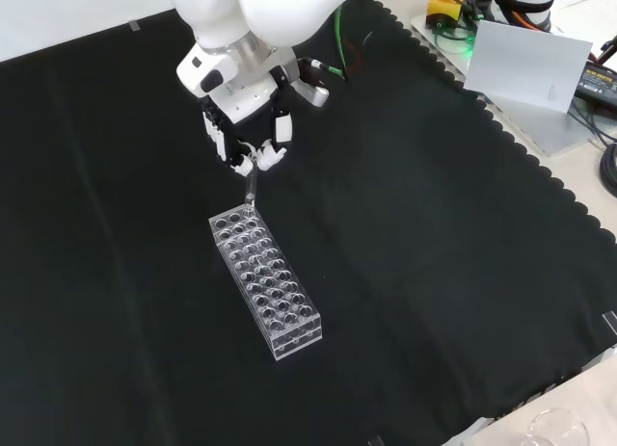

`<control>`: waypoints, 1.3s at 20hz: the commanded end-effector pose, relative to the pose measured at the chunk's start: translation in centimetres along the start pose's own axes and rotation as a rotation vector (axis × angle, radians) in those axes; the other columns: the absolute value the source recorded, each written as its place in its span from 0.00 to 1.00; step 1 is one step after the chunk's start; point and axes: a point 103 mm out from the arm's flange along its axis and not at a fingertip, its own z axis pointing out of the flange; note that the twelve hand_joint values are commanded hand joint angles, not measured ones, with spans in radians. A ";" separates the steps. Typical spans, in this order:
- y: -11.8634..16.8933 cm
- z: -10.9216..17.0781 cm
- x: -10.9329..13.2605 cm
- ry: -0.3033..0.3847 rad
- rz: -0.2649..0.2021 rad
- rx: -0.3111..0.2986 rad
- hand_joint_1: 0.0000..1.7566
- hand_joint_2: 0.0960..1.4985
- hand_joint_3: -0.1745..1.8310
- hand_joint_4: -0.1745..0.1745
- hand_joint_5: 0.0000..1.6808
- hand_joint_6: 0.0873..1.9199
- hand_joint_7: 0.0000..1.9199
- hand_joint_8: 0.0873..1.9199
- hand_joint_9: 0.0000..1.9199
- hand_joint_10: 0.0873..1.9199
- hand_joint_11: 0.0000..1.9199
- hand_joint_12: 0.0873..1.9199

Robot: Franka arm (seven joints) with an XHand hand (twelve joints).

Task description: Put the test tube back in the rack.

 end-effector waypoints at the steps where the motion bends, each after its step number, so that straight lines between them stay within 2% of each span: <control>1: 0.3 0.9 0.2 0.003 -0.006 0.015 0.82 0.27 0.53 0.00 0.78 0.32 0.74 0.31 0.67 0.34 0.63 0.52; 16: 1.6 1.6 0.2 -0.007 -0.009 0.038 0.82 0.28 0.53 0.00 0.78 0.32 0.74 0.31 0.67 0.34 0.63 0.52; 26: 2.4 0.7 -0.1 -0.002 0.019 0.022 0.82 0.28 0.53 0.00 0.78 0.32 0.74 0.31 0.67 0.34 0.64 0.52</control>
